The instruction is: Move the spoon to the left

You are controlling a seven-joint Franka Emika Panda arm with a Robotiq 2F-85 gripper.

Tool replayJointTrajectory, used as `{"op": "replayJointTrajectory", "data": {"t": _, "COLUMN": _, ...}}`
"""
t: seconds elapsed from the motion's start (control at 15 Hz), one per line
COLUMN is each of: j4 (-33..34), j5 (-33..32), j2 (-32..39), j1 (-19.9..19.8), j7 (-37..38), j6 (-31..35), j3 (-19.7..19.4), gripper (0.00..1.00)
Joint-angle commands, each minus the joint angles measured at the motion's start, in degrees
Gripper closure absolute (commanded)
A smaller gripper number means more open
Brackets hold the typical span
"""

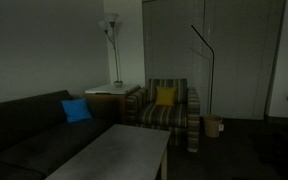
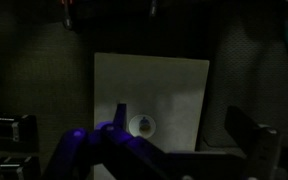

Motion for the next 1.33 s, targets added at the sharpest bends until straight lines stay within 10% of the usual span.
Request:
{"op": "replayJointTrajectory", "data": {"t": 0.0, "j4": 1.2, "j5": -2.26, "j2": 4.19, "j1": -0.3, "j7": -3.17, "j6": 2.6, "j3": -0.01, "gripper": 0.0}}
{"op": "replayJointTrajectory", "data": {"t": 1.27, "j4": -4.18, "j5": -11.93, "j2": 2.83, "j1": 2.98, "j7": -12.23, "j6": 16.94, "j3": 0.82, "gripper": 0.0}}
